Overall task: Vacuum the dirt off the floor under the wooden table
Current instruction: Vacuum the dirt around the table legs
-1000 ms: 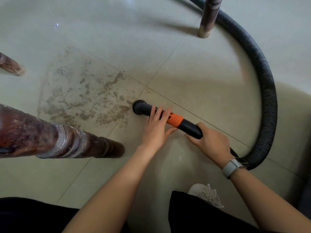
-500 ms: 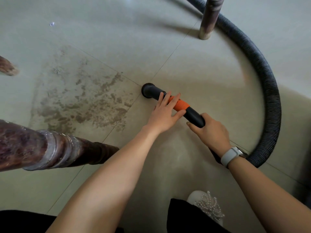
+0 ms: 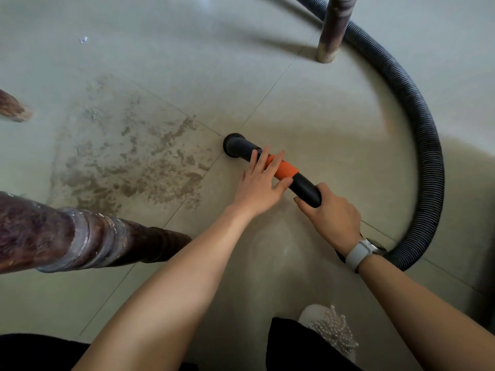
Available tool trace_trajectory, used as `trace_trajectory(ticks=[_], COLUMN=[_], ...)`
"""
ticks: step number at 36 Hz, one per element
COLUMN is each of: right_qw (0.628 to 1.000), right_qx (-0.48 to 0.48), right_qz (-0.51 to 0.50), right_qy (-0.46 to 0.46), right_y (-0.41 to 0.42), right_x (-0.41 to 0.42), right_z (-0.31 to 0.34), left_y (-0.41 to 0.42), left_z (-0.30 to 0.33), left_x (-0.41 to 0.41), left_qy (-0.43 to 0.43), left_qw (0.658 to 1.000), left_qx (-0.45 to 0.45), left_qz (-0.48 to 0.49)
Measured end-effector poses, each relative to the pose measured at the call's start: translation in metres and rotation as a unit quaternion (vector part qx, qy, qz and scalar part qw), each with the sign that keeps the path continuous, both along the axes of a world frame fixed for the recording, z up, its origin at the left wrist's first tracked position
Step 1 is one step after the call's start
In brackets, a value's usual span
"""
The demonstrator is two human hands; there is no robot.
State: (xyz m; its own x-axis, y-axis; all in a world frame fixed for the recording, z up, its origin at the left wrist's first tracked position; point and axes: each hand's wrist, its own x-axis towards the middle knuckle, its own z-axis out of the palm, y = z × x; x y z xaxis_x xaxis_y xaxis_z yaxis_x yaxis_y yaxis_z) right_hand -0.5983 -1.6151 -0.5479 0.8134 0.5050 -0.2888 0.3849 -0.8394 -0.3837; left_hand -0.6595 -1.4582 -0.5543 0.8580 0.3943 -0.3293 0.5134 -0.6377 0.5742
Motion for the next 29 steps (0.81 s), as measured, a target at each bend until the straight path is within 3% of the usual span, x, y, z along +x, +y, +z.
trace_trajectory(ticks=[9,17,22,29], right_qw=[0.998,0.984,0.994,0.999], right_qx=[0.03,0.05,0.005,0.021], right_qz=[-0.03,0.024,0.056,0.004], right_qy=[0.051,0.171,0.09,0.031], right_y=[0.036,0.018,0.011,0.025], right_x=[0.034,0.034,0.023,0.031], right_z=[0.004,0.011,0.006,0.001], left_y=[0.023,0.001,-0.014,0.005], left_z=[0.016,0.006,-0.003,0.01], left_x=[0.044,0.011,-0.005,0.026], left_qy=[-0.004,-0.018,-0.05,-0.048], left_qw=[0.999,0.997,0.994,0.997], left_qx=[-0.045,0.012,0.01,-0.021], left_qz=[0.03,0.069,0.101,0.058])
